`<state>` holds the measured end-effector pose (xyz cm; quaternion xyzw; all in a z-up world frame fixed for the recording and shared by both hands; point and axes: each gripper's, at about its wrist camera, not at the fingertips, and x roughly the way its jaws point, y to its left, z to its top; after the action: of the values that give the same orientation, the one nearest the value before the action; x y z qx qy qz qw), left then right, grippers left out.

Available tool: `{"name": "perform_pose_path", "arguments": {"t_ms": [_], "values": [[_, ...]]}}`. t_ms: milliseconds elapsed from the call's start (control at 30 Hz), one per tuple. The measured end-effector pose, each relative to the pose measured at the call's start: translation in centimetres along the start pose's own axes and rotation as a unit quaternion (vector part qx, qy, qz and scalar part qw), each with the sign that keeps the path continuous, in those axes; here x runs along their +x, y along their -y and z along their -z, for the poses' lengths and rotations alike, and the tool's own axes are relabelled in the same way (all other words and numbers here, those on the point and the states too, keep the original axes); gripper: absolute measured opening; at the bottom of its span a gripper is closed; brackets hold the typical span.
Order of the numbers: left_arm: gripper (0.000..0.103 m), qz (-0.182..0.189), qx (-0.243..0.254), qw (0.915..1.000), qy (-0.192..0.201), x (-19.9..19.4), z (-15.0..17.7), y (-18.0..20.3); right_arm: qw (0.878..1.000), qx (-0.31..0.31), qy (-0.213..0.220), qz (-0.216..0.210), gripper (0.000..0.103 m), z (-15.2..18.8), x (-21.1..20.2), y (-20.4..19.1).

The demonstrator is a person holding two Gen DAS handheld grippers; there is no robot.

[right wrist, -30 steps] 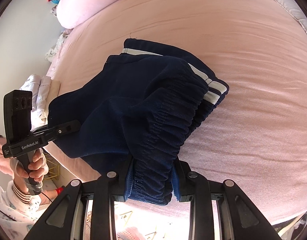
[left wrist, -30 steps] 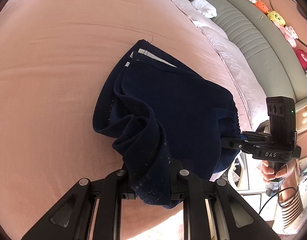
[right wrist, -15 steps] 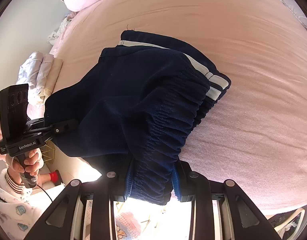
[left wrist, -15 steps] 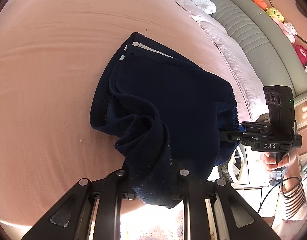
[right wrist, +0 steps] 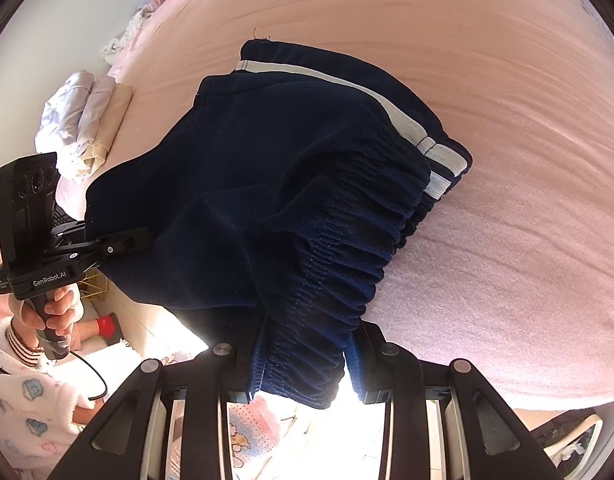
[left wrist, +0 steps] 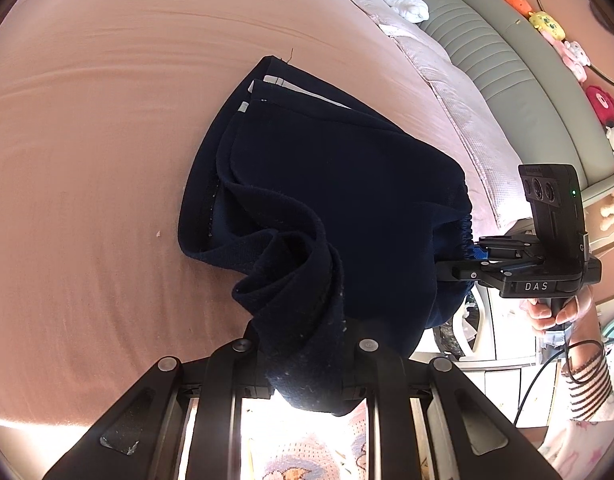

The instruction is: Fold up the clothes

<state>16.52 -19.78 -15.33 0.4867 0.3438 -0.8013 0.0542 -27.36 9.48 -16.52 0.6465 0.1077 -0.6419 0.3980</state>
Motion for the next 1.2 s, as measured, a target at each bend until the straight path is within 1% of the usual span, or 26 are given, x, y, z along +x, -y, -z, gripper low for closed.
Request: {"name": "perform_pose_path", "arguments": {"t_ms": [100,233,300,367,433,467,633,733,800,1000,1100,1200], "values": [[0.017,-0.003,-0.001,1.0,-0.005,0.2,0.0,0.0,1.0,0.004,-0.005,0.002,0.033,-0.8,0.1,0.7],[0.019,-0.002,-0.015,0.9998,-0.012,0.1,0.1,-0.4,1.0,-0.002,-0.007,0.019,0.034,-1.9,0.1,1.1],[0.025,0.0,-0.025,0.9996,-0.016,-0.1,0.1,-0.6,1.0,0.0,-0.008,0.025,0.034,-2.5,0.1,1.5],[0.042,0.003,-0.037,0.9991,-0.021,-0.3,0.0,-1.0,0.999,-0.001,-0.01,0.031,0.035,-3.2,-0.1,1.8],[0.053,0.0,-0.044,0.9988,-0.019,-0.6,0.0,-1.3,0.999,-0.003,-0.013,0.04,0.037,-3.8,-0.2,2.0],[0.053,-0.004,-0.047,0.9987,-0.018,-0.8,-0.1,-1.5,0.999,-0.005,-0.016,0.046,0.041,-4.1,-0.3,2.1],[0.054,-0.031,-0.059,0.9977,-0.013,-1.9,-0.3,-2.4,0.996,-0.016,-0.029,0.079,0.045,-5.7,-0.9,2.5],[0.054,-0.047,-0.06,0.9971,-0.008,-2.6,-0.5,-3.0,0.994,-0.02,-0.037,0.096,0.052,-6.6,-1.3,2.9],[0.054,-0.058,-0.055,0.9968,0.0,-3.1,-0.8,-3.3,0.994,-0.016,-0.04,0.104,0.054,-7.1,-1.7,3.5],[0.054,-0.105,-0.016,0.9943,0.012,-3.9,-1.8,-3.1,0.994,0.023,-0.037,0.096,0.055,-9.4,-3.3,5.8],[0.054,-0.125,0.016,0.9919,0.015,-4.1,-2.2,-2.4,0.994,0.026,-0.029,0.106,0.055,-10.7,-4.2,6.6],[0.054,-0.138,0.045,0.9893,0.017,-4.0,-2.8,-1.5,0.993,0.028,-0.026,0.115,0.055,-12.0,-4.7,7.4]]}}
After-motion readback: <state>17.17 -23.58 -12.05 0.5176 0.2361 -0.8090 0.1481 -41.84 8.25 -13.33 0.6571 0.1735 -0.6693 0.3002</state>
